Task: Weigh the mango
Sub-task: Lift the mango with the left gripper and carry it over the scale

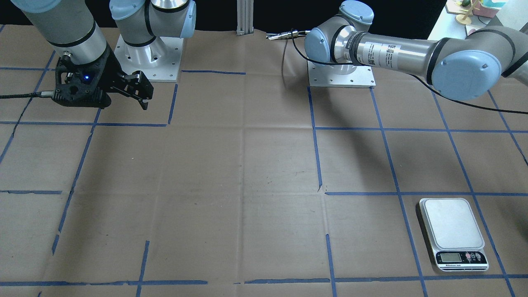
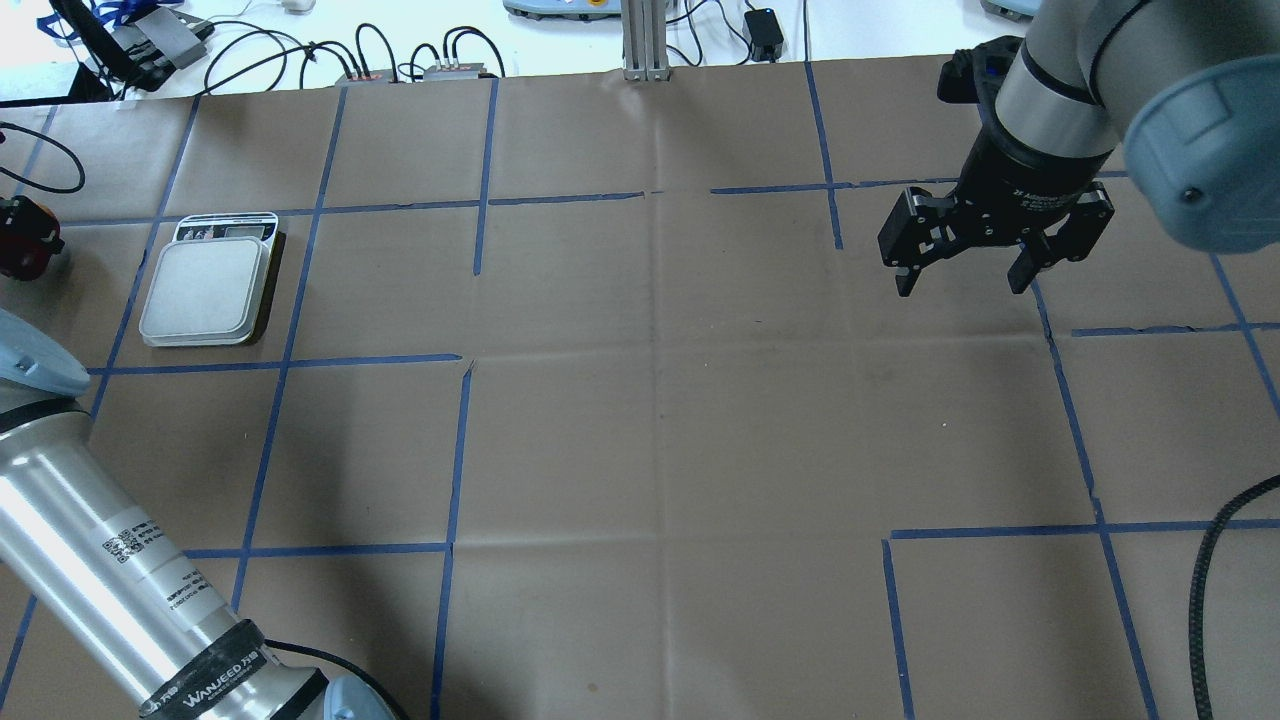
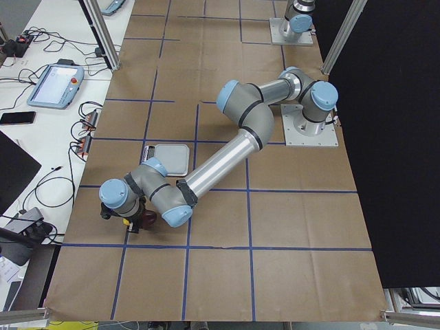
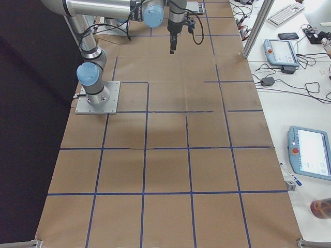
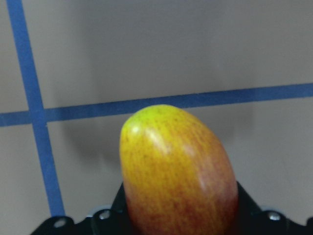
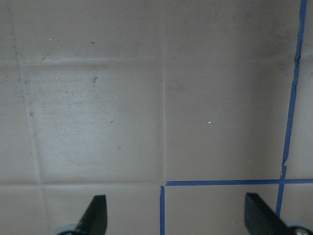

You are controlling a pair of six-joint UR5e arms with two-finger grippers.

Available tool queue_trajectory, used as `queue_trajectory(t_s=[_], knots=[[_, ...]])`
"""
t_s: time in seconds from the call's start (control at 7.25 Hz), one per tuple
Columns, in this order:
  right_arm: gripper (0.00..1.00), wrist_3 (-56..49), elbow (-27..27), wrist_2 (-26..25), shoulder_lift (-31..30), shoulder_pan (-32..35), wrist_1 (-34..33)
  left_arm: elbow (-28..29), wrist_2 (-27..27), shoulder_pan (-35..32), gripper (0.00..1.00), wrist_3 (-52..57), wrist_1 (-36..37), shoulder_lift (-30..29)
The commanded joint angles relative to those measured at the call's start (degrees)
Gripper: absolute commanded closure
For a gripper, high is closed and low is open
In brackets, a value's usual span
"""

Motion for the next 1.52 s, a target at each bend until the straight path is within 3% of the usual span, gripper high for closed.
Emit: queue_trajectory(t_s=[0.0, 0.41, 0.69, 0.83, 1.24, 1.38], knots=[[0.00, 0.0, 0.0, 0.0, 0.0, 0.0, 0.0, -9.3, 0.1, -0.4, 0.65, -4.4, -4.5, 9.0], [0.00, 0.0, 0.0, 0.0, 0.0, 0.0, 0.0, -38.8, 0.5, -10.3, 0.65, -17.8, 4.2, 29.5], [0.00, 0.0, 0.0, 0.0, 0.0, 0.0, 0.0, -53.2, 0.5, -12.9, 0.65, -23.1, 18.9, 34.0], [0.00, 0.0, 0.0, 0.0, 0.0, 0.0, 0.0, -56.6, 0.6, -13.0, 0.64, -23.0, 24.8, 33.2], [0.00, 0.0, 0.0, 0.0, 0.0, 0.0, 0.0, -56.6, 0.6, -12.7, 0.60, -22.0, 27.2, 29.3], [0.00, 0.0, 0.0, 0.0, 0.0, 0.0, 0.0, -56.6, 0.5, -12.7, 0.44, -22.1, 28.6, 28.8]])
